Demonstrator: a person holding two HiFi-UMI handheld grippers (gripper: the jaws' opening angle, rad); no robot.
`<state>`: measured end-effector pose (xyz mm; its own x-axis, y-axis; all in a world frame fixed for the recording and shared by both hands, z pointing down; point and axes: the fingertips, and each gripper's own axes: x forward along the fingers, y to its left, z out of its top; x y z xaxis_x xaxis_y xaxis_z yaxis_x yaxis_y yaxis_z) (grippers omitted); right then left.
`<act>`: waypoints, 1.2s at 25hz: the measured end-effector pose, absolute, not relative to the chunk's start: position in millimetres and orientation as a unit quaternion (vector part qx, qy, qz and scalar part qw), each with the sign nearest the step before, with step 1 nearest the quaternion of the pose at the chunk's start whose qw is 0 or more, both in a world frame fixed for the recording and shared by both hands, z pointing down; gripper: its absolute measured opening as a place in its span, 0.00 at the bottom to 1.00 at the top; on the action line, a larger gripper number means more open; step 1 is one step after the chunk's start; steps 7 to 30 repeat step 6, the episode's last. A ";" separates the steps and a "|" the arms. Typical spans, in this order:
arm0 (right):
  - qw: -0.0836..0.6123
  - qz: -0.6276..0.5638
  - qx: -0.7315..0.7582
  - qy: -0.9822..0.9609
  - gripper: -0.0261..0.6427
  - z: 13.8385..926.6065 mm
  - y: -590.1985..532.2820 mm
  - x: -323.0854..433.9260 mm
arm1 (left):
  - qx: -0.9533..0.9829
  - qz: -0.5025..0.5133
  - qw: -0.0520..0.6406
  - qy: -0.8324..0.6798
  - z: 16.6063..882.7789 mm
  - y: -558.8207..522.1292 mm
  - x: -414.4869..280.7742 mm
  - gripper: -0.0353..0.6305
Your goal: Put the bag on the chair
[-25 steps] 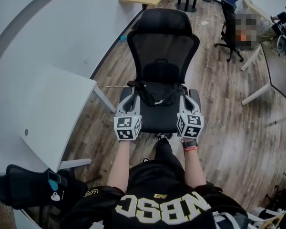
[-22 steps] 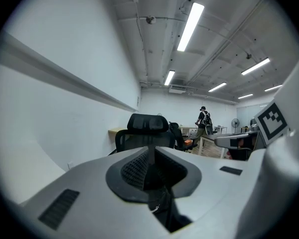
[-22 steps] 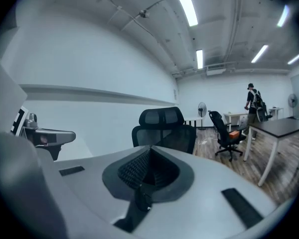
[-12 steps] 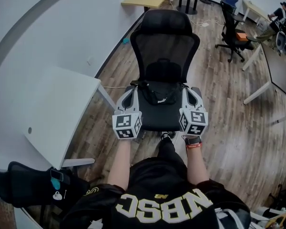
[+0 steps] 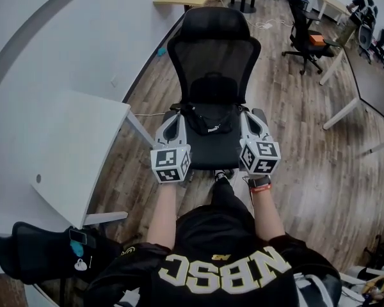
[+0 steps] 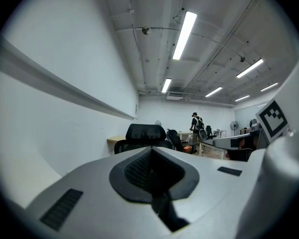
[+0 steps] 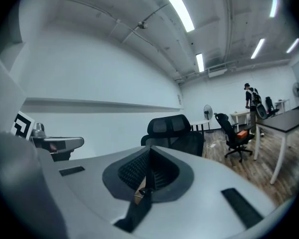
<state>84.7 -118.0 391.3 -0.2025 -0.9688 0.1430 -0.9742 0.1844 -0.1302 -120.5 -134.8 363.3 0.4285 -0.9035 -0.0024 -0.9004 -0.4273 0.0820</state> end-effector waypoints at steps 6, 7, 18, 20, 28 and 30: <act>0.024 0.079 0.626 -0.775 0.05 386.9 -123.2 76.1 | 0.846 -0.023 0.034 -0.531 367.6 -139.4 -121.5 0.07; 0.024 0.079 0.626 -0.775 0.05 386.9 -123.2 76.1 | 0.846 -0.023 0.034 -0.531 367.6 -139.4 -121.5 0.07; 0.024 0.079 0.626 -0.775 0.05 386.9 -123.2 76.1 | 0.846 -0.023 0.034 -0.531 367.6 -139.4 -121.5 0.07; 0.024 0.079 0.626 -0.775 0.05 386.9 -123.2 76.1 | 0.846 -0.023 0.034 -0.531 367.6 -139.4 -121.5 0.07; 0.024 0.079 0.626 -0.775 0.05 386.9 -123.2 76.1 | 0.846 -0.023 0.034 -0.531 367.6 -139.4 -121.5 0.07; 0.024 0.079 0.626 -0.775 0.05 386.9 -123.2 76.1 | 0.846 -0.023 0.034 -0.531 367.6 -139.4 -121.5 0.07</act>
